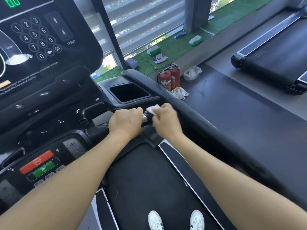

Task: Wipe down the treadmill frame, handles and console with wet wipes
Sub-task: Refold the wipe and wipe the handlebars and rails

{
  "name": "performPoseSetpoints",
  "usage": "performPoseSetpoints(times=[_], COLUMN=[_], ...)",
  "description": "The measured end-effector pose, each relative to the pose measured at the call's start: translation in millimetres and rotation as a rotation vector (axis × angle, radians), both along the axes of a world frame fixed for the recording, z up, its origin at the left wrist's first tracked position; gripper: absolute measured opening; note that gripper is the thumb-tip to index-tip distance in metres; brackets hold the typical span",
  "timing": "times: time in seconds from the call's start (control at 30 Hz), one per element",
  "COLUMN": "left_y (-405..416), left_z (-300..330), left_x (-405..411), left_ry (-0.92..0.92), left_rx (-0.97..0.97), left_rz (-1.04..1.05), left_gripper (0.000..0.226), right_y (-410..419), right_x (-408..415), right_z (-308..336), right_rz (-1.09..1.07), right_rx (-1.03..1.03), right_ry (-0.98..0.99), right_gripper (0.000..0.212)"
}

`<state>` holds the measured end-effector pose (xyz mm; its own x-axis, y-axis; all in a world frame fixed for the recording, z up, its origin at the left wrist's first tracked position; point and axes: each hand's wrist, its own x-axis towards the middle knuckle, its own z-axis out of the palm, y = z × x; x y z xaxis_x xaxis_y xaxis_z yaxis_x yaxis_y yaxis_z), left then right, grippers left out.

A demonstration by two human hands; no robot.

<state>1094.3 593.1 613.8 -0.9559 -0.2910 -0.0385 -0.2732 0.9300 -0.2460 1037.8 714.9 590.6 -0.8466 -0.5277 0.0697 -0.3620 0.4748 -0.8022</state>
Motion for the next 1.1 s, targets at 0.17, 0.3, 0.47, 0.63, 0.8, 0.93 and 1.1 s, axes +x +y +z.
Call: performPoseSetpoints(times=[0.17, 0.3, 0.47, 0.63, 0.8, 0.93, 1.1], left_y=[0, 2, -3, 0, 5, 5, 4], left_z=[2, 3, -5, -1, 5, 5, 6], left_x=[0, 0, -1, 0, 2, 2, 2], left_ry=[-0.01, -0.006, 0.017, -0.002, -0.007, 0.006, 0.003], left_rx=[0.003, -0.004, -0.013, -0.016, -0.016, -0.021, -0.011], left_rz=[-0.006, -0.009, 0.007, 0.005, 0.002, -0.006, -0.001], left_gripper=[0.031, 0.031, 0.028, 0.028, 0.03, 0.019, 0.023], right_y=[6, 21, -2, 6, 13, -13, 3], right_x=[-5, -28, -4, -19, -38, -7, -22], right_z=[-5, -15, -8, -16, -21, -2, -9], right_rz=[-0.005, -0.118, -0.048, 0.031, -0.082, 0.071, 0.084], right_rx=[-0.026, 0.196, 0.175, 0.157, 0.315, 0.165, 0.201], right_ry=[-0.02, -0.066, 0.122, 0.134, 0.072, 0.132, 0.158], right_gripper=[0.025, 0.033, 0.03, 0.023, 0.02, 0.02, 0.025])
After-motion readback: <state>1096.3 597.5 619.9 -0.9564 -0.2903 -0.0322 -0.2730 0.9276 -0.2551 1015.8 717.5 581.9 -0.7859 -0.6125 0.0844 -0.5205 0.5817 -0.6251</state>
